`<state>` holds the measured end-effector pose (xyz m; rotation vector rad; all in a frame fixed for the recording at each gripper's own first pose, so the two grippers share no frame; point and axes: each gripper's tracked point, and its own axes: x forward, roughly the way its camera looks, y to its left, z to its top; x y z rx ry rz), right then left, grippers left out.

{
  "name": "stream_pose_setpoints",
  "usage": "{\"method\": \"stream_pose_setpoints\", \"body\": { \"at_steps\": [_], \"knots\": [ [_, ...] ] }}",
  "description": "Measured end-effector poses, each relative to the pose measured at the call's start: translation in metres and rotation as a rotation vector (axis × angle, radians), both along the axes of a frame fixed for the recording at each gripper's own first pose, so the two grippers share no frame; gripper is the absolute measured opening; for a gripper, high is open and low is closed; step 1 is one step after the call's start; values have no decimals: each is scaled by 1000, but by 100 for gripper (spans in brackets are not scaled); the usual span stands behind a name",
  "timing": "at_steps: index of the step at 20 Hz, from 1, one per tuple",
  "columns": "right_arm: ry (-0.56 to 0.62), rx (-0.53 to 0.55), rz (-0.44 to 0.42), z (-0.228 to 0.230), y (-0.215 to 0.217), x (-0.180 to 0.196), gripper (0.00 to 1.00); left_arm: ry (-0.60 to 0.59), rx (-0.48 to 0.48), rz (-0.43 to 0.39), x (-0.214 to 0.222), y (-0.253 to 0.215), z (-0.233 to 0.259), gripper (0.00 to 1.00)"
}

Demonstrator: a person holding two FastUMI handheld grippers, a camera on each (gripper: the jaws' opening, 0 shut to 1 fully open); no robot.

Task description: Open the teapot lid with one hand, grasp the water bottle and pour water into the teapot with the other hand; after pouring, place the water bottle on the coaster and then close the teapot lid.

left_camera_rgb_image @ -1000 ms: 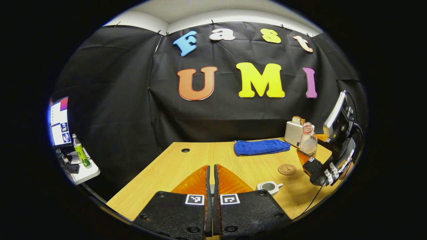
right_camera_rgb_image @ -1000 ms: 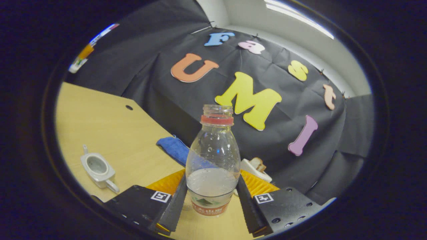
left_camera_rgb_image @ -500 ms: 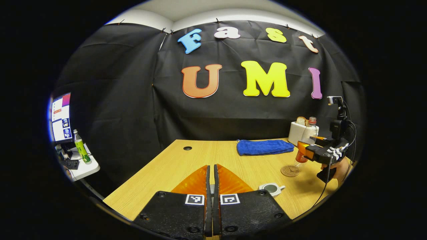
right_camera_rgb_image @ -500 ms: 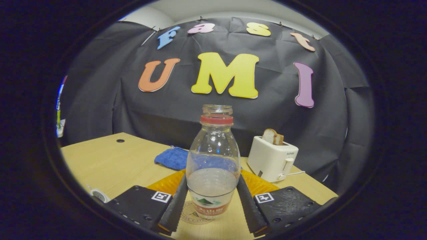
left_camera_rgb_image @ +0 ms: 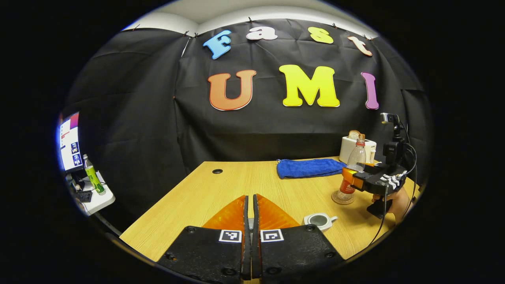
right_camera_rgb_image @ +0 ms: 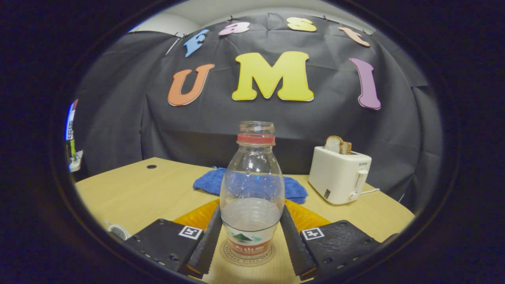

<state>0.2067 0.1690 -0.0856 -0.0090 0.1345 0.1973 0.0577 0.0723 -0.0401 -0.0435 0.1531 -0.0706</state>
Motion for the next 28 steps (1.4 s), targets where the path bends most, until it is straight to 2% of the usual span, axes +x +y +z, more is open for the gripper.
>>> {"method": "stream_pose_setpoints", "body": {
  "at_steps": [4, 6, 7, 8, 10, 13, 21, 24, 26, 28],
  "knots": [
    [-5, 3, 1, 0, -2, 2, 78, 1, 12, -8, -1, -4, 0, 4],
    [-12, -2, -1, 1, -4, 2, 82, -1, 12, -13, -1, -7, 0, 4],
    [-15, 4, 6, 3, -4, 1, 80, -1, 13, -16, -2, -8, 0, 4],
    [-20, 16, 22, 4, 0, -2, 87, -1, 14, -20, -2, -10, 0, 4],
    [-38, 25, 38, 11, 0, -7, 93, -1, 12, -26, -2, -13, 1, 3],
    [-65, 4, 42, 22, -5, -16, 95, -10, 12, -38, -3, -19, 3, 3],
    [-97, -20, 57, 44, -46, -67, 94, -33, 1, -89, -6, -47, 7, 4],
    [-105, -86, 48, 42, -70, -95, 97, -38, -12, -107, -5, -62, 8, 4],
    [-128, -122, 50, 44, -81, -116, 94, -46, -31, -133, -7, -77, 10, 4],
    [-140, -125, 51, 44, -91, -130, 98, -59, -54, -160, -8, -91, 12, 4]
  ]
}}
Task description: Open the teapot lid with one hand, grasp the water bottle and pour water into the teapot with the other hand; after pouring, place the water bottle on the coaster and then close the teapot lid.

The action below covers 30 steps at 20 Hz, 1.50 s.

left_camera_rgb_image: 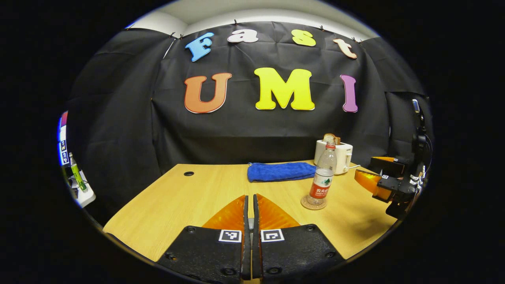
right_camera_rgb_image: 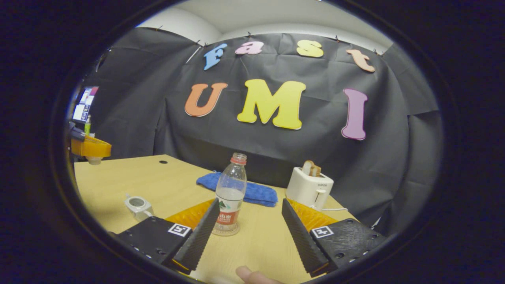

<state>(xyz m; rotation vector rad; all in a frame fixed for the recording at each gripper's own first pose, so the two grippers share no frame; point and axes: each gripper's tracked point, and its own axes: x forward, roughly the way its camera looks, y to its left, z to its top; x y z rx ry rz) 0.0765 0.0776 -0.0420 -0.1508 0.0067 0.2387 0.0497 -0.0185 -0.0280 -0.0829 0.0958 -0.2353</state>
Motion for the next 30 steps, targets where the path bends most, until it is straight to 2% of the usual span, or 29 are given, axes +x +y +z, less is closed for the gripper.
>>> {"method": "stream_pose_setpoints", "body": {
  "at_steps": [1, 4, 11, 13, 14, 15, 17, 18, 20, 21, 23, 29, 30],
  "knots": [
    [-6, 14, 0, 1, -5, -7, 95, 1, -12, -13, -1, -8, -1, 4],
    [-10, 65, 24, 2, -10, -21, 94, 21, -12, -39, 0, -31, -15, 4],
    [-17, 131, -45, 11, -41, -15, 95, 38, -95, -56, 22, -59, -37, 5],
    [-14, 148, -44, 11, -44, -14, 95, 36, -117, -61, 31, -64, -42, 5],
    [-21, 159, -33, 13, -43, -14, 98, 46, -123, -63, 36, -66, -47, 4],
    [-24, 166, -20, 14, -43, -14, 95, 64, -123, -62, 40, -68, -52, 5],
    [-26, 163, -15, 12, -46, -13, 95, 78, -116, -53, 47, -66, -60, 4],
    [-28, 160, -18, 12, -47, -12, 98, 80, -106, -52, 50, -66, -64, 5],
    [-24, 160, -15, 11, -45, -11, 98, 73, -98, -48, 56, -65, -67, 5],
    [-19, 160, -12, 9, -44, -11, 95, 75, -93, -50, 60, -66, -69, 5],
    [-14, 152, -15, 7, -44, -9, 98, 78, -96, -43, 66, -64, -73, 4],
    [-8, 119, -18, 0, -41, -6, 98, 103, -93, -44, 73, -66, -84, 6],
    [-11, 113, -19, 1, -41, -6, 95, 103, -91, -39, 74, -64, -85, 6]
  ]
}}
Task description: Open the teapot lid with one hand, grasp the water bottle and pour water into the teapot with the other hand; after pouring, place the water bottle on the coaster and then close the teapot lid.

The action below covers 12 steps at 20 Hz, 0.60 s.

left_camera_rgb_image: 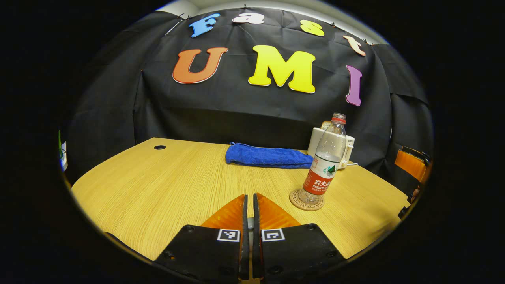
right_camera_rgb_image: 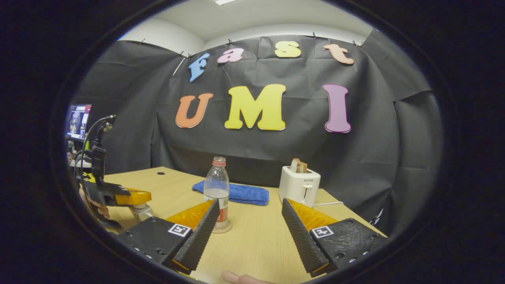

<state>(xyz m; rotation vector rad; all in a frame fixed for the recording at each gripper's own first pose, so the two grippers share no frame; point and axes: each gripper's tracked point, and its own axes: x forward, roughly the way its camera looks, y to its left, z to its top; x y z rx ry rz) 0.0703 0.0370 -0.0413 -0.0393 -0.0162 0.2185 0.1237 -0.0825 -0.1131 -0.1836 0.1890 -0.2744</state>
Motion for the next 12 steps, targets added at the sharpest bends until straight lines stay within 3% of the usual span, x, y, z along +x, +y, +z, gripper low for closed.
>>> {"method": "stream_pose_setpoints", "body": {
  "at_steps": [12],
  "knots": [
    [-3, -40, -18, 1, 1, -4, 98, 11, 17, -7, -7, -5, 4, 14]
  ]
}}
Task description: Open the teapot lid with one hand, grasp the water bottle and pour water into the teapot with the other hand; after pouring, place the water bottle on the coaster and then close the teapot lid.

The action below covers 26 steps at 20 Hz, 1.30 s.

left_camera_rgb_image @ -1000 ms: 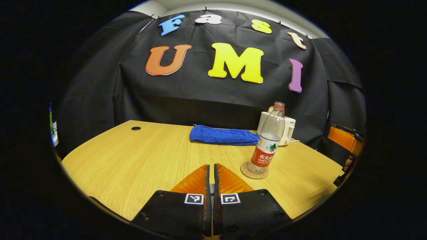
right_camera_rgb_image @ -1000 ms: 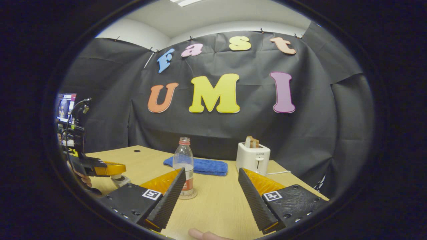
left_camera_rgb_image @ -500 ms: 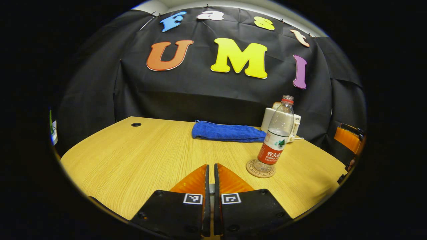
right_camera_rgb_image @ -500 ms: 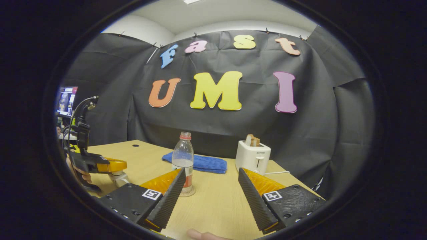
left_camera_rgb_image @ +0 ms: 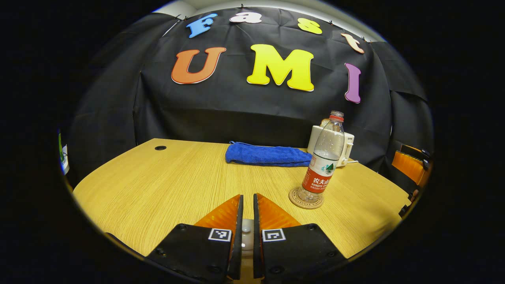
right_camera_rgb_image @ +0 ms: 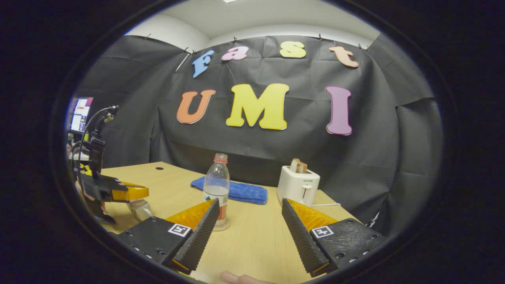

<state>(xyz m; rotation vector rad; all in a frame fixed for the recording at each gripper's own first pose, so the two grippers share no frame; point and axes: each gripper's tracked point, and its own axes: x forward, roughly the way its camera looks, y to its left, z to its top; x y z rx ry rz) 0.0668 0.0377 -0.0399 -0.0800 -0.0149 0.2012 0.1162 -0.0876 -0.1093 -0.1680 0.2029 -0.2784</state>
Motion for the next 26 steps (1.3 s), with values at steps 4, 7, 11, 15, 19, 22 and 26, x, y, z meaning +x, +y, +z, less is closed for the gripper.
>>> {"method": "stream_pose_setpoints", "body": {
  "at_steps": [4, 7, 11, 15, 19, 22, 26],
  "knots": [
    [-7, 5, -4, 8, 2, -11, 95, -25, 16, 2, -19, 2, 22, 25],
    [18, -8, -17, 5, 5, -25, 95, -72, 29, 15, -40, 9, 48, 45],
    [54, 0, -38, 6, 10, -53, 95, -112, 34, 8, -78, 12, 81, 47],
    [70, -3, -50, 22, 13, -85, 95, -115, 71, 33, -114, 25, 100, 82],
    [75, 78, -70, 40, 9, -110, 95, -155, 11, 66, -139, 37, 129, 98],
    [46, 123, -65, 58, 2, -125, 95, -192, -31, 71, -150, 42, 147, 98],
    [0, 122, -93, 71, -9, -134, 95, -197, 10, 88, -157, 55, 149, 98]
  ]
}}
